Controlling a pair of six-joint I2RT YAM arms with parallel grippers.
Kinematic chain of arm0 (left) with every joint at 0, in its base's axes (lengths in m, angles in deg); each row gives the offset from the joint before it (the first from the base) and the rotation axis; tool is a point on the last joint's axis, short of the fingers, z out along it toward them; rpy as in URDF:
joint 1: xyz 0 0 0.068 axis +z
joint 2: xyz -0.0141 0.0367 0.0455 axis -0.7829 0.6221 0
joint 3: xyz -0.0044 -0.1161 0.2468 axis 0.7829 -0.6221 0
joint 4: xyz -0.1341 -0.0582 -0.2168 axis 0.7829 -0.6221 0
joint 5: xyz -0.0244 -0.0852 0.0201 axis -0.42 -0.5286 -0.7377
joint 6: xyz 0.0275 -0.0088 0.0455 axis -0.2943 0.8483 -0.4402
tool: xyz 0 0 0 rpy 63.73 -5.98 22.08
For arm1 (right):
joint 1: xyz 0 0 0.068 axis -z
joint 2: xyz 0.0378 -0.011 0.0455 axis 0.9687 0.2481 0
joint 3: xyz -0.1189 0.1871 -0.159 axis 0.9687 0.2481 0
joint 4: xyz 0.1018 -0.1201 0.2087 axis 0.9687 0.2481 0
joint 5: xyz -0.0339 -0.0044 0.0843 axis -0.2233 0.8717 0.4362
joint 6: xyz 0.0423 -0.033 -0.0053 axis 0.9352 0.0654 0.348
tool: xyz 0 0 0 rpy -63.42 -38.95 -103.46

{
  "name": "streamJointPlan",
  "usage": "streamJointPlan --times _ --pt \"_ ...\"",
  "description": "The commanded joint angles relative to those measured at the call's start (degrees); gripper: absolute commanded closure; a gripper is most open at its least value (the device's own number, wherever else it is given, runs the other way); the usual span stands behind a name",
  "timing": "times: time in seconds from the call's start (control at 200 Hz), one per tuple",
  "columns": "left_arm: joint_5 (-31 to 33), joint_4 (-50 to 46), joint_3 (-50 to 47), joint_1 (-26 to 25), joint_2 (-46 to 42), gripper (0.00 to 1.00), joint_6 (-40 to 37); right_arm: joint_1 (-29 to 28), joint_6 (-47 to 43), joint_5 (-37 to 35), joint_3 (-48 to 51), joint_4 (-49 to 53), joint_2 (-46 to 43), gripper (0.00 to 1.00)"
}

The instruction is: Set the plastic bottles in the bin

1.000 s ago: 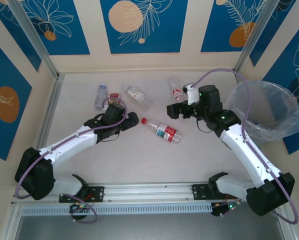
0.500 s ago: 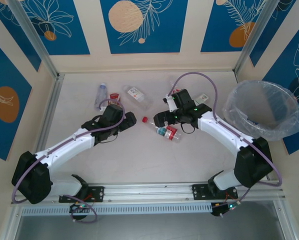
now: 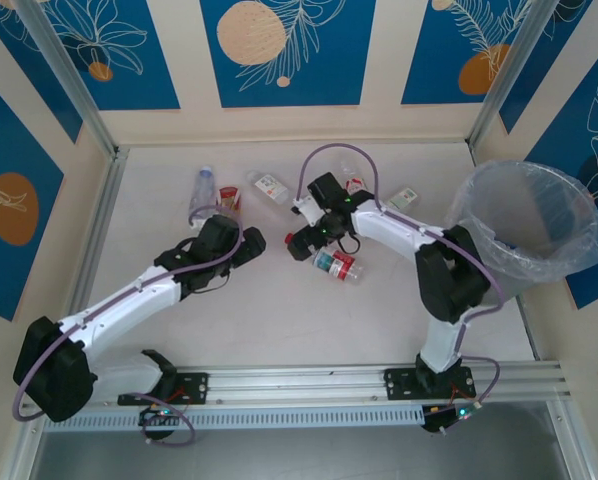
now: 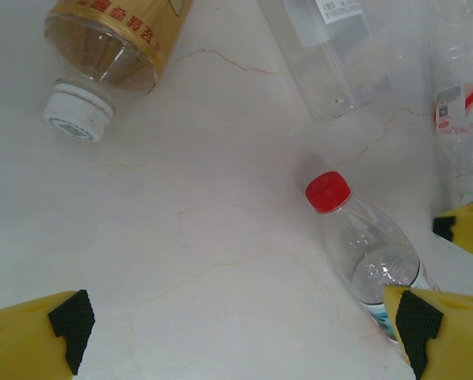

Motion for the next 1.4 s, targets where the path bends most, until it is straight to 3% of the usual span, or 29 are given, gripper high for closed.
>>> streamJointPlan --times 0.0,0.49,0.635,0.83,1.08,1.265,1.395 --pt "3.1 -1.5 -1.8 0.8 -2.6 0.01 2.7 -0.6 -3.7 -3.1 -5.1 5.3 4.9 0.0" --pt "3.4 -1.2 -3.2 1.3 -3.5 0.01 2.6 -5.0 -6.4 -7.4 -19.4 11.7 18.3 0.04" --pt "3.3 -0.4 -3.5 1.4 -3.1 0.01 2.9 -5.4 -3.7 -7.6 -23.7 12.5 21.2 0.18" --pt "2.4 -0.3 -3.0 1.5 -2.0 0.01 2.5 -6.1 -6.3 -8.9 -27.9 16.1 24.6 0.21" --pt "3.0 0.2 -4.1 1.5 -2.5 0.01 3.0 -6.1 -8.3 -7.9 -29.8 17.7 25.9 0.38" --pt "2.4 0.6 -3.3 1.5 -1.3 0.01 2.3 -6.3 -8.1 -8.2 -31.7 18.0 27.7 0.45" --pt "1.5 1.2 -3.0 1.6 -0.7 0.01 1.5 -6.4 -8.1 -10.9 -32.0 18.2 27.8 0.61"
